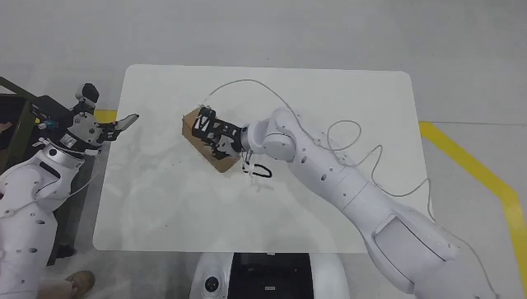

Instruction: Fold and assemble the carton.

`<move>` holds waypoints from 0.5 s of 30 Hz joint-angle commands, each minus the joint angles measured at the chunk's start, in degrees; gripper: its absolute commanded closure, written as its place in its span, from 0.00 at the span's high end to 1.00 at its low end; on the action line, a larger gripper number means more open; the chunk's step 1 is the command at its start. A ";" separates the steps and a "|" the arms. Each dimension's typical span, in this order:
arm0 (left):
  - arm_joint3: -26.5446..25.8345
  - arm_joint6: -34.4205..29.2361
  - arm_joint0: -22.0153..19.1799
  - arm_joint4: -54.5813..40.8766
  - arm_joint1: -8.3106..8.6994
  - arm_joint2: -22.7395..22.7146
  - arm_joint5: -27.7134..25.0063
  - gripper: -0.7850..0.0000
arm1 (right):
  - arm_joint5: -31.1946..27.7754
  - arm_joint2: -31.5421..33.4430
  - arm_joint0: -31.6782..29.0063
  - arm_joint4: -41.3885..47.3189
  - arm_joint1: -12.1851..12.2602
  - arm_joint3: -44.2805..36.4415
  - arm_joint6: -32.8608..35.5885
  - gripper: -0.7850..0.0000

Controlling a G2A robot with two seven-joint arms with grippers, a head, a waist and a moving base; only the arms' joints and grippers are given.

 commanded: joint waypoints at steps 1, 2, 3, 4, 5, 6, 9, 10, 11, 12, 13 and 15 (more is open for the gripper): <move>0.00 0.00 0.00 0.00 0.00 0.00 0.00 1.00 | 0.70 1.37 -0.83 -1.25 0.86 -3.83 2.18 0.00; 0.00 0.00 0.00 0.00 0.00 0.00 0.00 1.00 | 0.92 2.15 -1.49 -1.80 1.36 -5.70 3.38 0.00; 0.00 0.00 0.00 0.00 0.00 0.00 0.00 1.00 | 1.10 2.95 -2.03 -2.34 1.84 -7.77 4.85 0.00; 0.00 0.00 0.00 0.00 0.00 0.00 0.00 1.00 | 1.18 3.68 -2.67 -2.58 2.30 -9.84 6.45 0.00; 0.00 0.00 0.00 0.00 0.00 0.00 0.00 1.00 | 1.17 4.36 -3.28 -2.78 2.72 -11.84 8.10 0.00; 0.00 0.00 0.00 0.00 0.00 0.00 0.00 1.00 | 0.94 4.88 -3.81 -3.18 3.13 -13.75 9.83 0.00; 0.00 0.00 0.00 0.00 0.00 0.00 0.00 1.00 | 0.21 6.17 -5.35 -3.12 4.10 -18.57 14.27 0.00; 0.00 0.00 0.00 0.00 0.00 0.00 0.00 1.00 | -0.22 6.37 -5.71 -3.11 4.37 -19.89 15.82 0.00; 0.00 0.00 0.00 0.00 0.00 0.00 0.00 1.00 | -0.36 6.66 -6.09 -2.79 4.60 -21.00 17.10 0.00; 0.00 0.00 0.00 0.00 0.00 0.00 0.00 1.00 | -0.63 6.88 -6.45 -2.16 4.80 -22.09 18.25 0.00; 0.00 0.00 0.00 0.00 0.00 0.00 0.00 1.00 | -0.79 7.19 -6.76 -1.29 4.99 -23.02 19.27 0.00; 0.00 0.00 0.00 0.00 0.00 0.00 0.00 1.00 | -1.07 7.79 -7.14 0.18 5.34 -24.70 21.15 0.00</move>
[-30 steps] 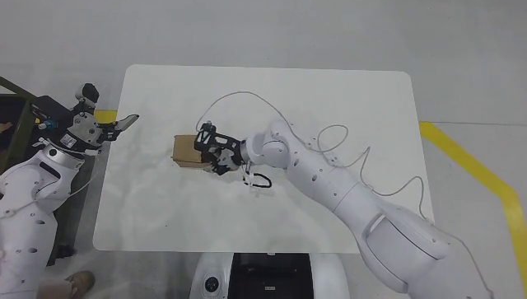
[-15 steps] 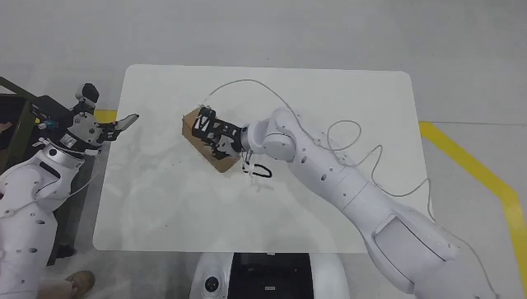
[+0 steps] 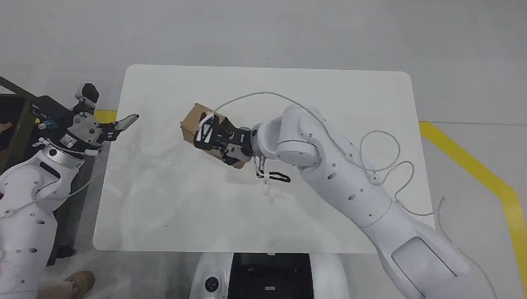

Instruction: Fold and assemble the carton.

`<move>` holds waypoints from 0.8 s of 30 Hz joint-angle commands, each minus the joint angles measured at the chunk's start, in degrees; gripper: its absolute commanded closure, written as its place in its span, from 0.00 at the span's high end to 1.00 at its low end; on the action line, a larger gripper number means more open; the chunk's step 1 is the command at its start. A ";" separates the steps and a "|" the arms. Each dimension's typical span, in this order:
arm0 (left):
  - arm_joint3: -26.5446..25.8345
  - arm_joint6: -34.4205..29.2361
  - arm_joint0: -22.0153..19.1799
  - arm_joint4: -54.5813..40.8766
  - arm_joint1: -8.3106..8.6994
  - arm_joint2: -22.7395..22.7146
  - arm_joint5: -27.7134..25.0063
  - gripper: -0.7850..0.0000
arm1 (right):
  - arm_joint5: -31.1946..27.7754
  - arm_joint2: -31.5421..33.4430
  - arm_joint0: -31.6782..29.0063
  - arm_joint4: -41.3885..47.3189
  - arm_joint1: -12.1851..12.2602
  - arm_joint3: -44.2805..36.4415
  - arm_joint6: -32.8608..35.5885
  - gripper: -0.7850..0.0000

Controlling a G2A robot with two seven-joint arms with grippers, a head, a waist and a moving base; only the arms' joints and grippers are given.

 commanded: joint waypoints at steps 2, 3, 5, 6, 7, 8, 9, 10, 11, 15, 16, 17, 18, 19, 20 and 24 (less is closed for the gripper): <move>0.00 0.00 0.00 0.00 0.00 0.00 0.00 1.00 | -0.05 0.71 -0.27 1.22 0.46 -1.74 2.55 0.00; 0.00 0.00 0.00 0.00 0.00 0.00 0.00 1.00 | 0.26 0.99 -0.35 1.14 0.62 -2.14 3.13 0.00; 0.00 0.00 0.00 0.00 0.00 0.00 0.00 1.00 | 0.71 1.30 -0.48 0.69 0.78 -2.50 3.28 0.00; 0.00 0.00 0.00 0.00 0.00 0.00 0.00 1.00 | 0.71 1.30 -0.48 0.69 0.78 -2.50 3.28 0.00; 0.00 0.00 0.00 0.00 0.00 0.00 0.00 1.00 | 0.71 1.30 -0.48 0.69 0.78 -2.50 3.28 0.00; 0.00 0.00 0.00 0.00 0.00 0.00 0.00 1.00 | 0.71 1.30 -0.48 0.69 0.78 -2.50 3.28 0.00; 0.00 0.00 0.00 0.00 0.00 0.00 0.00 1.00 | 0.71 1.30 -0.48 0.69 0.78 -2.50 3.28 0.00; 0.00 0.00 0.00 0.00 0.00 0.00 0.00 1.00 | 0.71 1.30 -0.48 0.69 0.78 -2.50 3.28 0.00; 0.00 0.00 0.00 0.00 0.00 0.00 0.00 1.00 | 0.71 1.30 -0.48 0.69 0.78 -2.50 3.28 0.00; 0.00 0.00 0.00 0.00 0.00 0.00 0.00 1.00 | 0.71 1.30 -0.48 0.69 0.78 -2.50 3.28 0.00; 0.00 0.00 0.00 0.00 0.00 0.00 0.00 1.00 | 0.71 1.30 -0.48 0.69 0.78 -2.50 3.28 0.00; 0.00 0.00 0.00 0.00 0.00 0.00 0.00 1.00 | 0.71 1.30 -0.48 0.69 0.78 -2.50 3.28 0.00; 0.00 0.00 0.00 0.00 0.00 0.00 0.00 1.00 | 0.71 1.30 -0.48 0.69 0.78 -2.50 3.28 0.00; 0.00 0.00 0.00 0.00 0.00 0.00 0.00 1.00 | 0.71 1.30 -0.48 0.69 0.78 -2.50 3.28 0.00; 0.00 0.00 0.00 0.00 0.00 0.00 0.00 1.00 | 0.85 1.32 -0.60 0.49 0.80 -2.51 2.96 0.00; -0.07 0.66 -0.26 3.16 -0.02 0.53 0.51 1.00 | -4.35 1.34 0.17 -2.72 1.35 -0.64 0.64 0.00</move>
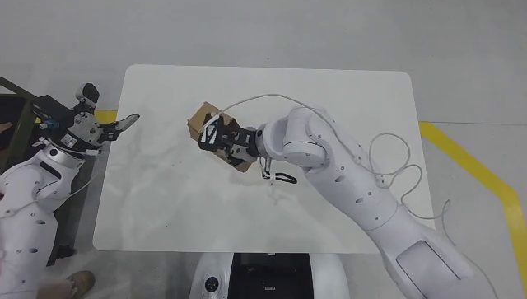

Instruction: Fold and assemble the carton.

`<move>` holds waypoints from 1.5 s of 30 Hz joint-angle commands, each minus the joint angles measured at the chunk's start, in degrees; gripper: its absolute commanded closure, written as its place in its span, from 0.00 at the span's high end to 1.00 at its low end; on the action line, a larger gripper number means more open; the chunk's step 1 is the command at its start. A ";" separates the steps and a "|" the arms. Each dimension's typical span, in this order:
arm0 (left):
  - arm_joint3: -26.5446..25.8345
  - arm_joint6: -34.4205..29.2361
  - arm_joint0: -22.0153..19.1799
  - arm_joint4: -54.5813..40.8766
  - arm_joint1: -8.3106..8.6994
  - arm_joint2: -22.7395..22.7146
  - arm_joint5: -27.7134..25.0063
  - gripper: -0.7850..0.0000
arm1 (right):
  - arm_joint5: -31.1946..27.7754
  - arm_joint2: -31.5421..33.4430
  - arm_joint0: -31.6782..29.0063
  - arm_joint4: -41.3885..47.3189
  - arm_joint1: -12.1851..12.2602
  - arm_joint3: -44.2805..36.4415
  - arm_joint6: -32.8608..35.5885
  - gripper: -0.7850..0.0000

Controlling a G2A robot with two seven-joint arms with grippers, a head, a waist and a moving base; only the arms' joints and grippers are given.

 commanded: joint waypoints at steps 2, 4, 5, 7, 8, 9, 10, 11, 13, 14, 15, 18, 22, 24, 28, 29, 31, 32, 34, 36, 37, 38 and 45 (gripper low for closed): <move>1.18 2.64 -1.04 2.92 0.03 0.70 -1.31 1.00 | -5.67 0.90 1.22 -0.01 0.42 2.11 -2.21 0.00; 2.16 6.83 -2.11 7.17 0.22 1.62 -3.68 1.00 | -11.39 1.00 2.39 1.67 0.72 4.05 -3.77 0.00; 3.10 9.50 -2.77 9.05 0.30 2.21 -5.08 1.00 | -13.02 0.56 3.33 1.11 0.96 5.18 -5.40 0.00; 4.07 16.09 -4.23 15.06 0.60 3.83 -7.88 1.00 | -16.80 -0.65 5.09 0.20 1.52 7.54 -9.18 0.00; 5.17 20.15 -4.89 17.71 0.75 4.70 -9.10 1.00 | -18.43 -1.12 6.08 -0.49 1.84 8.73 -10.81 0.00; 6.47 24.16 -5.67 19.73 0.86 5.58 -10.00 1.00 | -20.33 -1.35 6.85 -0.44 2.10 9.82 -12.71 0.00; 7.44 27.63 -6.52 22.02 0.98 6.62 -10.89 1.00 | -21.64 -1.91 7.81 -1.23 2.38 10.74 -14.02 0.00; 8.14 30.92 -7.40 24.32 1.14 7.63 -11.69 1.00 | -21.64 -2.73 8.66 -1.25 2.57 10.99 -14.11 0.00; 8.40 32.98 -8.53 24.16 1.28 10.57 -10.18 1.00 | -21.64 -4.22 10.17 0.16 3.01 11.01 -14.87 0.00; 8.04 32.93 -9.00 24.36 1.54 11.94 -10.23 1.00 | -21.64 -4.89 10.98 0.52 3.30 11.33 -15.14 0.00; 7.80 32.97 -9.38 24.34 1.85 13.07 -10.19 1.00 | -21.64 -5.40 11.69 0.94 3.62 11.72 -15.64 0.00; 6.44 32.33 -10.21 25.28 3.16 16.40 -10.84 1.00 | -21.64 -7.20 13.54 1.36 4.61 12.51 -16.61 0.00; 4.07 31.46 -11.16 26.30 5.31 20.74 -11.71 1.00 | -21.64 -10.31 15.51 2.23 5.92 12.24 -17.98 0.00; 3.56 32.25 -12.05 27.88 6.37 22.90 -10.92 1.00 | -21.64 -11.95 16.55 2.36 6.61 11.66 -18.95 0.00; 3.56 32.25 -12.05 27.88 6.37 22.90 -10.92 1.00 | -21.64 -12.42 17.20 1.78 7.10 11.59 -19.88 0.00; 3.56 32.25 -12.05 27.88 6.37 22.90 -10.92 1.00 | -21.64 -12.42 17.20 1.78 7.10 11.59 -19.88 0.00; 3.56 32.25 -12.05 27.88 6.37 22.90 -10.92 1.00 | -21.64 -12.42 17.20 1.78 7.10 11.59 -19.88 0.00; 3.56 32.25 -12.05 27.88 6.37 22.90 -10.92 1.00 | -21.64 -12.42 17.20 1.78 7.10 11.59 -19.88 0.00; 3.56 32.25 -12.05 27.88 6.37 22.90 -10.92 1.00 | -21.64 -12.42 17.20 1.78 7.10 11.59 -19.88 0.00; 3.56 32.25 -12.05 27.88 6.37 22.90 -10.92 1.00 | -21.38 -12.41 16.99 1.76 7.10 11.52 -20.11 0.00; 3.56 32.25 -12.05 27.88 6.37 22.90 -10.92 1.00 | -21.00 -12.47 16.38 1.32 7.14 11.11 -20.76 0.00; 3.58 31.20 -11.62 27.44 6.29 23.20 -10.77 1.00 | -21.64 -12.71 16.11 0.64 7.21 10.86 -20.99 0.00; 2.85 28.56 -11.32 30.45 6.76 24.31 -14.59 1.00 | -21.64 -16.62 18.08 -0.58 7.97 9.73 -24.00 0.00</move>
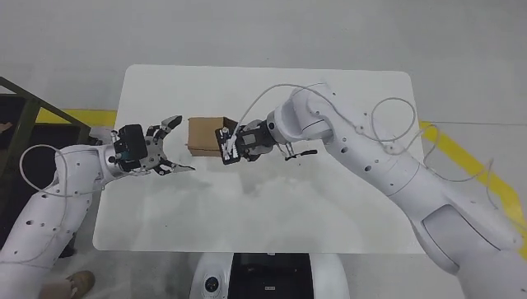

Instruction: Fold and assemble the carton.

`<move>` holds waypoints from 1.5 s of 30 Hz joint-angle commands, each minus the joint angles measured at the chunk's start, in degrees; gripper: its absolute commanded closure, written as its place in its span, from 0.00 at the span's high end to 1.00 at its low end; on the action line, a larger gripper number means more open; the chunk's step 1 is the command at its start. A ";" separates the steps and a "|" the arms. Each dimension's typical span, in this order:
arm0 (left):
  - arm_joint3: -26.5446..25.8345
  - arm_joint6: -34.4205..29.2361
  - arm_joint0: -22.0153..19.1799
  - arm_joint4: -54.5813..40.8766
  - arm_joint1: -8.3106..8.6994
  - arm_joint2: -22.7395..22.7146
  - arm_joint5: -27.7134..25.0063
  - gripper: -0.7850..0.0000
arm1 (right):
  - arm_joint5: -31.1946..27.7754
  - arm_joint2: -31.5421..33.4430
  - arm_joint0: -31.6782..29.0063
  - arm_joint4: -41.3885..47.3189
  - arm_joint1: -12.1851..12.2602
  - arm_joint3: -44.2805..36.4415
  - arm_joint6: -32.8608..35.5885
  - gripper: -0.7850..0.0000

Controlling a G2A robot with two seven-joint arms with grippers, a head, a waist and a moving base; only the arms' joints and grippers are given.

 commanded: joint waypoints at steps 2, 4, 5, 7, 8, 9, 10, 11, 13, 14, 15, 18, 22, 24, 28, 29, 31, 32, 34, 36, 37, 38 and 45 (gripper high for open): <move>0.00 -0.61 -0.29 -0.19 0.17 1.00 -0.78 1.00 | 0.01 -1.60 1.37 -0.04 0.43 -0.02 -1.93 0.00; 0.36 -0.86 -0.67 -0.97 0.27 1.64 -1.03 1.00 | 0.01 -2.90 2.27 -0.22 0.72 -0.14 -3.15 0.00; 0.50 -1.03 -0.91 -1.19 0.32 2.01 -1.20 1.00 | 0.01 -3.57 2.69 -0.33 0.87 -0.12 -3.70 0.00; 0.64 -1.41 -1.28 -2.65 0.40 2.95 -1.58 1.00 | 0.01 -4.91 3.49 -0.37 1.13 -0.10 -4.62 0.00; 0.67 -1.62 -1.57 -3.04 0.48 3.31 -1.79 1.00 | 0.01 -5.48 3.88 -0.29 1.25 -0.11 -5.15 0.00; 0.73 -1.68 -1.78 -3.74 0.53 3.67 -1.85 1.00 | 0.01 -5.99 4.25 -0.23 1.36 -0.04 -5.65 0.00; 0.84 -1.73 -1.99 -4.39 0.59 3.98 -1.90 1.00 | 0.01 -6.48 4.60 -0.19 1.47 0.01 -6.14 0.00; 0.95 -1.83 -2.25 -4.57 0.68 4.22 -2.00 1.00 | 0.01 -6.93 4.94 -0.26 1.58 0.02 -6.61 0.00; 1.10 -2.22 -2.68 -4.63 0.87 4.79 -2.39 1.00 | 0.01 -7.79 5.56 -0.37 1.81 0.07 -7.50 0.00; 1.16 -2.60 -2.86 -4.83 0.98 5.16 -2.77 1.00 | 0.01 -8.18 5.89 -0.46 1.92 -0.01 -7.95 0.00; 1.20 -3.00 -3.04 -5.00 1.09 5.56 -3.17 1.00 | 0.01 -8.58 6.21 -0.60 2.03 -0.07 -8.35 0.00; 1.25 -3.81 -3.61 -5.85 1.40 6.66 -3.99 1.00 | 0.01 -10.04 7.17 -0.73 2.31 -0.15 -9.26 0.00; 1.38 -4.06 -4.41 -6.78 1.78 7.81 -4.24 1.00 | 0.01 -11.40 8.29 -0.74 2.55 0.02 -10.76 0.00; 1.59 -3.91 -4.77 -7.07 1.94 8.30 -4.08 1.00 | 0.01 -12.13 8.71 -0.97 2.60 0.04 -11.38 0.00; 1.96 -3.52 -5.32 -7.22 2.24 9.24 -3.69 1.00 | 0.01 -13.30 9.59 -1.21 2.60 0.35 -12.61 0.00; 2.02 -3.39 -5.40 -7.21 2.30 9.47 -3.56 1.00 | 0.01 -13.54 9.78 -1.29 2.59 0.46 -12.95 0.00; 2.08 -3.19 -5.55 -7.12 2.45 9.99 -3.36 1.00 | 0.01 -13.99 10.17 -1.55 2.56 0.66 -13.62 0.00; 2.15 -3.07 -5.64 -7.11 2.52 10.21 -3.24 0.96 | 0.01 -14.19 10.37 -1.72 2.54 0.75 -13.94 0.00; 2.28 -2.92 -5.81 -7.12 2.66 10.69 -3.09 0.81 | 0.01 -14.66 10.74 -2.04 2.50 0.88 -14.53 0.00; 2.37 -2.81 -6.06 -7.07 2.80 11.12 -2.98 0.54 | 0.01 -15.06 11.06 -2.25 2.46 1.14 -15.17 0.00; 2.42 -2.73 -6.19 -7.06 2.87 11.31 -2.90 0.47 | 0.01 -15.24 11.20 -2.33 2.44 1.25 -15.46 0.00; 2.45 -2.64 -6.29 -7.21 2.93 11.51 -2.81 0.44 | 0.01 -15.43 11.35 -2.41 2.41 1.32 -15.75 0.00; 2.92 -2.06 -6.98 -7.30 3.38 12.64 -2.22 0.39 | 0.01 -16.37 12.12 -2.89 2.28 2.00 -17.04 0.00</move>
